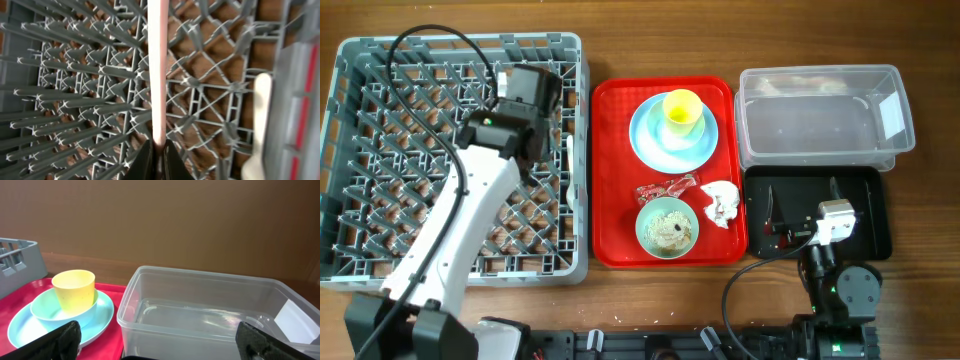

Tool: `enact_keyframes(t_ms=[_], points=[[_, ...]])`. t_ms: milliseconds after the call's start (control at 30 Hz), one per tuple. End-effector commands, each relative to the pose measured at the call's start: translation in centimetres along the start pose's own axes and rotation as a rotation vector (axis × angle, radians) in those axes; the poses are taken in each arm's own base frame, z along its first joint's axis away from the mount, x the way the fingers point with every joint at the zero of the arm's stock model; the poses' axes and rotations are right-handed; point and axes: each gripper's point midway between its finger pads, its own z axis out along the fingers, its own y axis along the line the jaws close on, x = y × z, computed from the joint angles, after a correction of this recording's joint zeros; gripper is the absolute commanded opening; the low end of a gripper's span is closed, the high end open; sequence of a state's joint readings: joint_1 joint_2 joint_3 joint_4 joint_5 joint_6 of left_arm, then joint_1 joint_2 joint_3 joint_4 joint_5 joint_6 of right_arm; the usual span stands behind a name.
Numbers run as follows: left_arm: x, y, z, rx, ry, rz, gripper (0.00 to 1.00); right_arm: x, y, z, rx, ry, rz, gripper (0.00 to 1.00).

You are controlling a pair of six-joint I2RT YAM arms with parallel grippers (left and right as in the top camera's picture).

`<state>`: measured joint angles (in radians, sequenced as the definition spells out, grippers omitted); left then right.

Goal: Sort waste into correct bins and load items into the dishwasher rack
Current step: 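Carry the fork into the grey rack and release it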

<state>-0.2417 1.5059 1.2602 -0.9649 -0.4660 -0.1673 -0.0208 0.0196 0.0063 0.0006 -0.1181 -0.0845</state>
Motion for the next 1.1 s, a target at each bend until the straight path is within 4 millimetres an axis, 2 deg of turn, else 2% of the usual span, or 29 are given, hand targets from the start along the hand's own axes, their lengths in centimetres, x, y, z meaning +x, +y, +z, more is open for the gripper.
enact_keyframes(t_ms=[0, 67, 167, 467, 633, 733, 900, 1067], points=[[0.5, 0.6, 1.5, 0.017, 0.054, 0.029, 0.04, -0.1, -0.1, 0.0, 0.009, -0.006, -0.011, 1.0], [0.7, 1.1, 2.1, 0.018, 0.075, 0.016, 0.04, -0.1, -0.1, 0.0, 0.009, -0.006, -0.011, 1.0], [0.8, 0.6, 2.5, 0.078, 0.087, 0.097, 0.04, -0.1, -0.1, 0.0, 0.009, -0.006, -0.011, 1.0], [1.1, 1.3, 3.0, 0.109, 0.115, 0.01, 0.04, -0.1, -0.1, 0.0, 0.009, -0.006, -0.012, 1.0], [2.0, -1.9, 2.2, 0.301, 0.161, 0.006, 0.04, -0.1, -0.1, 0.0, 0.009, -0.006, -0.011, 1.0], [3.1, -2.9, 1.7, 0.366, 0.207, 0.007, 0.04, -0.1, -0.1, 0.0, 0.009, -0.006, -0.011, 1.0], [4.5, -2.8, 1.3, 0.346, 0.299, -0.15, 0.04, -0.1, -0.1, 0.0, 0.009, -0.006, -0.011, 1.0], [5.5, -3.0, 1.9, 0.34, 0.317, -0.139, 0.04, -0.1, -0.1, 0.0, 0.009, -0.006, -0.011, 1.0]])
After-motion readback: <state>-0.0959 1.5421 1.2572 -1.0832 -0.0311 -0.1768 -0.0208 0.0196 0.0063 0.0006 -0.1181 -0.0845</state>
